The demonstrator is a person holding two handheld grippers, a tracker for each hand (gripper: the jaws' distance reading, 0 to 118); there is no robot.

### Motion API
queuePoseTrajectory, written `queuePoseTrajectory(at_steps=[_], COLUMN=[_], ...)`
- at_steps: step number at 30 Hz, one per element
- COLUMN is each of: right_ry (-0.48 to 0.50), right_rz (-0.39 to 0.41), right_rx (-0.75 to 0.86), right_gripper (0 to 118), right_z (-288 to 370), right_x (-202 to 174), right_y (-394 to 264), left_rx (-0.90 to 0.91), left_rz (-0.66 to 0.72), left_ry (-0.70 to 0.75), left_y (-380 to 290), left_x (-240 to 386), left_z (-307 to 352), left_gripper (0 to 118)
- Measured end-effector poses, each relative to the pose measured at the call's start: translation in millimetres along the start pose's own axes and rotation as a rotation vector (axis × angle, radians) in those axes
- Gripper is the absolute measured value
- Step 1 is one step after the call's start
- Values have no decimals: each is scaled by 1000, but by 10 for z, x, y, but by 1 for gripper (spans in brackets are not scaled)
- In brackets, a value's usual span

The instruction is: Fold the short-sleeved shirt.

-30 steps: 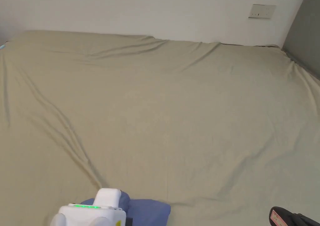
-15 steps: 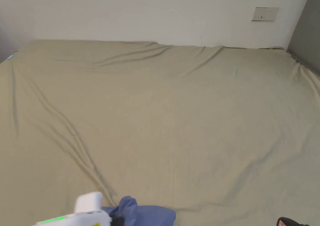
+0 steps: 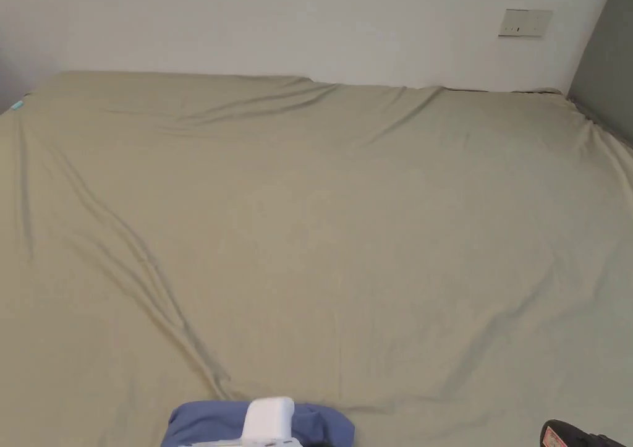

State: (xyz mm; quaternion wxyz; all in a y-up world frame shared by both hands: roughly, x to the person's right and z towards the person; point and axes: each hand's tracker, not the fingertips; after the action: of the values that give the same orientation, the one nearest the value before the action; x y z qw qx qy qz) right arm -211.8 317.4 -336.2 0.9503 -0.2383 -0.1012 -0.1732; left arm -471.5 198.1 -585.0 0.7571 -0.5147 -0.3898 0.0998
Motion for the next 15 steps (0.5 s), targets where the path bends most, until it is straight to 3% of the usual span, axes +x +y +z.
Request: queuePoseTrajectory(at_steps=[1,3,6,10,13,15], right_ry=[7,36,96,258,289,271], right_rz=[8,34,68,129,163,143], right_rx=[-1,-7,-52,-221,-410,-546], right_gripper=[0,0,0,0,0,0], right_z=[-30,-99,-330,-1045,-1746,-2140], right_x=[-25,-126,-388,-896,-1207,-1269], right_y=[15,60,111,-133,-495,-776], left_rx=[22,138,206,164,152,88], left_rz=[-6,-7,0,245,390,423], left_ry=[-53,-103,-4,4,-163,-151], left_y=[46,111,165,207,184,204], left_x=[-13,-119,-558,-1439,-1915,-2029], left_z=[170,640,1135,1383,1353,1269], left_gripper=[98,100,103,103,103,103])
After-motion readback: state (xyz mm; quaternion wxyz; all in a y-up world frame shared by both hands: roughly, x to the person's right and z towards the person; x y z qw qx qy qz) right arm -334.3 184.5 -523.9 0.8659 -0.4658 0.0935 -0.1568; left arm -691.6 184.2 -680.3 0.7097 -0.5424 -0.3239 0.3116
